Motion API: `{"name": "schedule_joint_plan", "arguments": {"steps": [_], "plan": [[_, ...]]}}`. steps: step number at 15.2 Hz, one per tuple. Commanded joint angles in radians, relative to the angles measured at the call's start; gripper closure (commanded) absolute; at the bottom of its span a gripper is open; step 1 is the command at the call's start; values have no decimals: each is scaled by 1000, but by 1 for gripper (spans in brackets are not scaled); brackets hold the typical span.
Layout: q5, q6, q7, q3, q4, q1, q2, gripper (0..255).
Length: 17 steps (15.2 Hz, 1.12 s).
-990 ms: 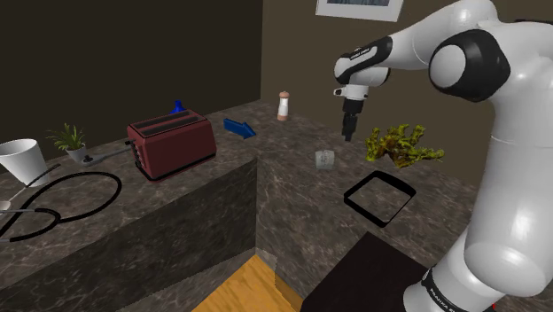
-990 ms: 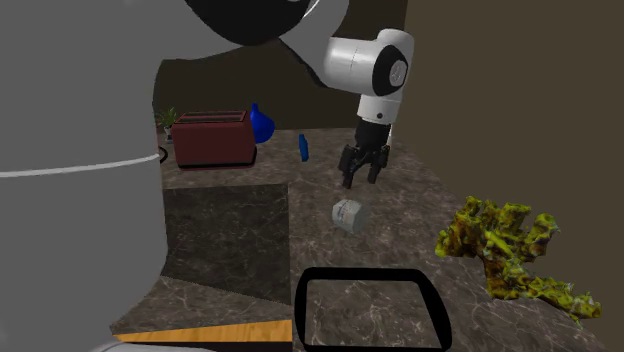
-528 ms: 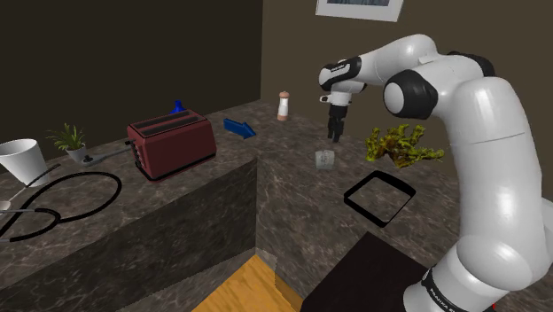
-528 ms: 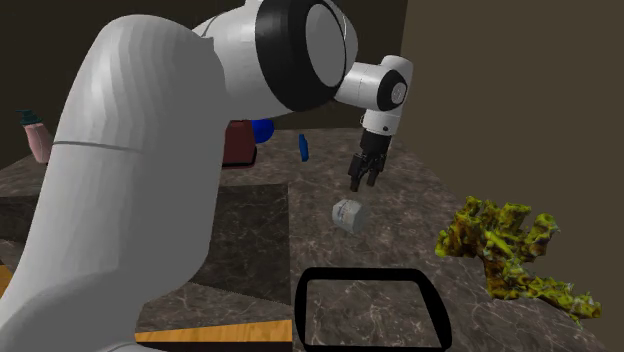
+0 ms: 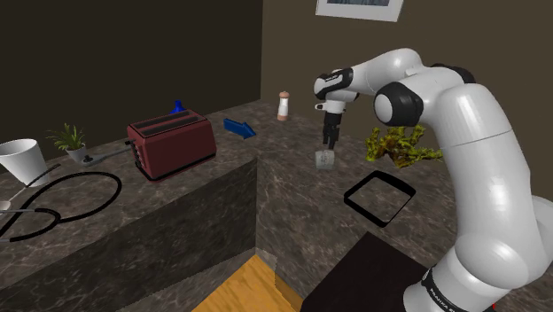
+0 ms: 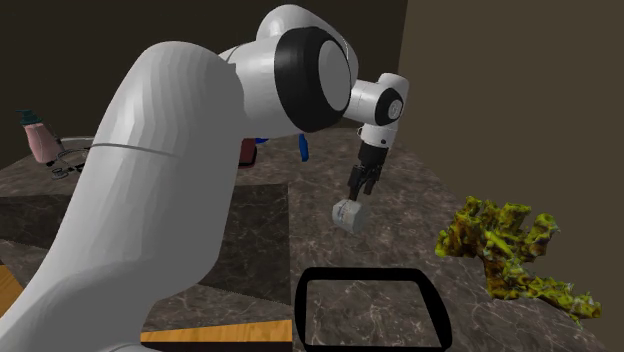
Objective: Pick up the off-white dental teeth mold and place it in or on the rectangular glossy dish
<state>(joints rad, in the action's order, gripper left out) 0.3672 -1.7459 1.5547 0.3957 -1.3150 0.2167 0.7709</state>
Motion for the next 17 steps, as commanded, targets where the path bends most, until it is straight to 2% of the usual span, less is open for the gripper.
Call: {"name": "schedule_joint_plan", "arguments": {"steps": [1, 9, 10, 17], "plan": [[4, -34, 5, -3, -31, -6, 4, 0], [4, -34, 5, -3, -31, -6, 4, 0], [4, -34, 5, -3, -31, -6, 4, 255], [3, -48, 15, 1, -58, -6, -7, 255]]}}
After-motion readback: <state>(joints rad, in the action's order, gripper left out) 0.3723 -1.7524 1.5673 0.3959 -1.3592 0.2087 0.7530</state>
